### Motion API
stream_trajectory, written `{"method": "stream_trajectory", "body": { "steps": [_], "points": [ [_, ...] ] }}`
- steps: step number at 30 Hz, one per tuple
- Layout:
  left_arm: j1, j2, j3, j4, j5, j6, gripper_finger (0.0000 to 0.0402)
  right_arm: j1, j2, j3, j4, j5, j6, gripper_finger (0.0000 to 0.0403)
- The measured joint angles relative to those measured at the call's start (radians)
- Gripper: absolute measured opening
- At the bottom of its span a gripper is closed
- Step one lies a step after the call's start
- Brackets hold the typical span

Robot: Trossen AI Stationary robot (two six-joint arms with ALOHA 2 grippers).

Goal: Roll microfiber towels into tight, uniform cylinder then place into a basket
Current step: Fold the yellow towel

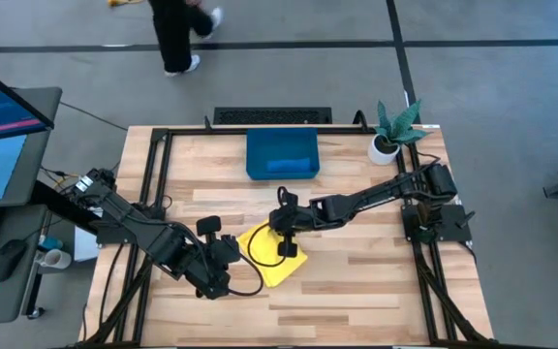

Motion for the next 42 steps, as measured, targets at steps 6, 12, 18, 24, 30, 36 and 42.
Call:
{"method": "stream_trajectory", "body": {
  "steps": [6,12,18,24,30,36,42],
  "points": [
    [0.000,0.000,0.000,0.000,0.000,0.000,0.0000,-0.004,0.000,0.000,0.015,-0.001,-0.026,0.0059],
    [0.000,0.000,0.000,0.000,0.000,0.000,0.0000,-0.011,0.000,0.000,0.044,-0.001,-0.009,0.0123],
    [0.000,0.000,0.000,0.000,0.000,0.000,0.0000,-0.031,-0.007,0.000,0.043,0.003,0.013,0.0198],
    [0.000,0.002,-0.001,0.001,-0.003,0.015,0.0000,-0.038,-0.103,0.002,-0.102,0.003,0.019,0.0215],
    [0.000,0.004,-0.126,0.084,-0.086,0.007,0.0000,-0.019,-0.229,0.003,-0.249,0.006,0.013,0.0187],
    [0.008,0.005,-0.318,0.380,-0.084,0.104,0.0000,0.017,-0.316,0.002,-0.379,0.007,0.014,0.0156],
    [0.073,0.005,-0.510,0.749,-0.030,0.276,0.0000,0.087,-0.349,0.002,-0.477,0.010,0.018,0.0138]
  ]
}}
